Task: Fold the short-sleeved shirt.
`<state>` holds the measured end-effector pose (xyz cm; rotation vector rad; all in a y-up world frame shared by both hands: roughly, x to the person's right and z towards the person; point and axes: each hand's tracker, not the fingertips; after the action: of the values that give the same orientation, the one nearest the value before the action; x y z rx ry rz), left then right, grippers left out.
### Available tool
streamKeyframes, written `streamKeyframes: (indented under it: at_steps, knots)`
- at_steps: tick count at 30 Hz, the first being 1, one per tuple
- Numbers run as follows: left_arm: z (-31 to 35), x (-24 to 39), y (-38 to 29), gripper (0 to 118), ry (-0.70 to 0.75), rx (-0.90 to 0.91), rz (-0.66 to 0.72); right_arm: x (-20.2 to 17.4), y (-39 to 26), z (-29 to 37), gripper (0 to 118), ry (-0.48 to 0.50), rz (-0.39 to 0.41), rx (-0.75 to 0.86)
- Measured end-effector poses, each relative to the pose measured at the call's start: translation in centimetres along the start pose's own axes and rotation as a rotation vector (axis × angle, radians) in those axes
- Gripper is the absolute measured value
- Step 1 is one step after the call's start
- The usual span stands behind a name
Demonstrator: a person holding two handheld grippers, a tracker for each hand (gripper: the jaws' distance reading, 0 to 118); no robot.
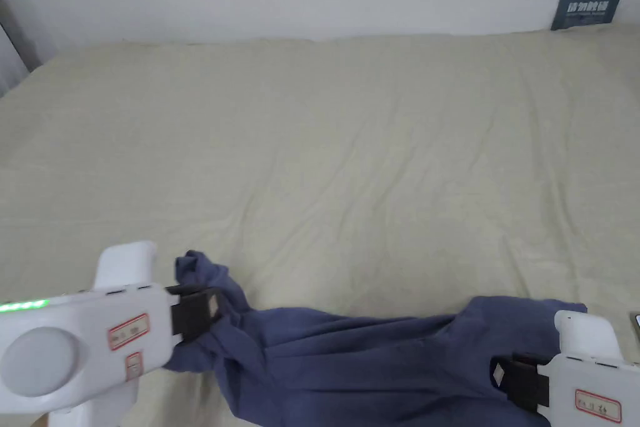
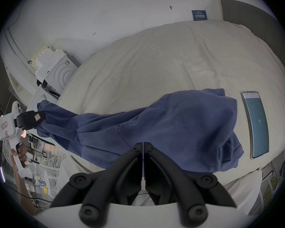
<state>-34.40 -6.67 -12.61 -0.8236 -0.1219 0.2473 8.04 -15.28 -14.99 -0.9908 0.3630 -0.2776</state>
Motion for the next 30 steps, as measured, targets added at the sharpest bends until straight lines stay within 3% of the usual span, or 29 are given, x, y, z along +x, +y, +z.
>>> streamKeyframes:
  at_steps: [9,16,17,19,20,21,26,27,30]
  knots:
    - [-11.3,12.1,-2.1,11,-0.221,-0.246,-0.152,3.1,-0.6,2.5,6,-0.008,-0.065,0.051]
    - [-15.4,16.7,-4.2,16,-0.267,-0.354,-0.181,4.5,-0.8,3.2,6,-0.026,-0.084,0.061]
    - [-15.6,17.1,-4.4,26,-0.258,-0.362,-0.213,4.6,-0.9,3.2,6,-0.027,-0.084,0.06]
    - [-15.5,16.7,-4.1,80,-0.275,-0.347,-0.212,4.9,-1.1,3.2,6,-0.03,-0.094,0.065]
    - [-15.5,16.6,-4.0,102,-0.296,-0.349,-0.178,5.0,-1.1,3.1,6,-0.027,-0.105,0.064]
    - [-15.1,16.4,-3.7,111,-0.307,-0.351,-0.136,5.1,-1.2,3.0,6,-0.023,-0.112,0.063]
    - [-10.7,14.4,-0.8,104,-0.388,-0.209,-0.043,5.1,-1.6,3.1,6,-0.025,-0.116,0.06]
    - [-9.7,13.7,-0.2,89,-0.372,-0.176,-0.036,5.1,-1.7,3.2,6,-0.023,-0.114,0.057]
    - [-6.7,11.8,1.1,20,-0.269,-0.08,-0.048,5.1,-1.4,3.2,6,-0.027,-0.111,0.061]
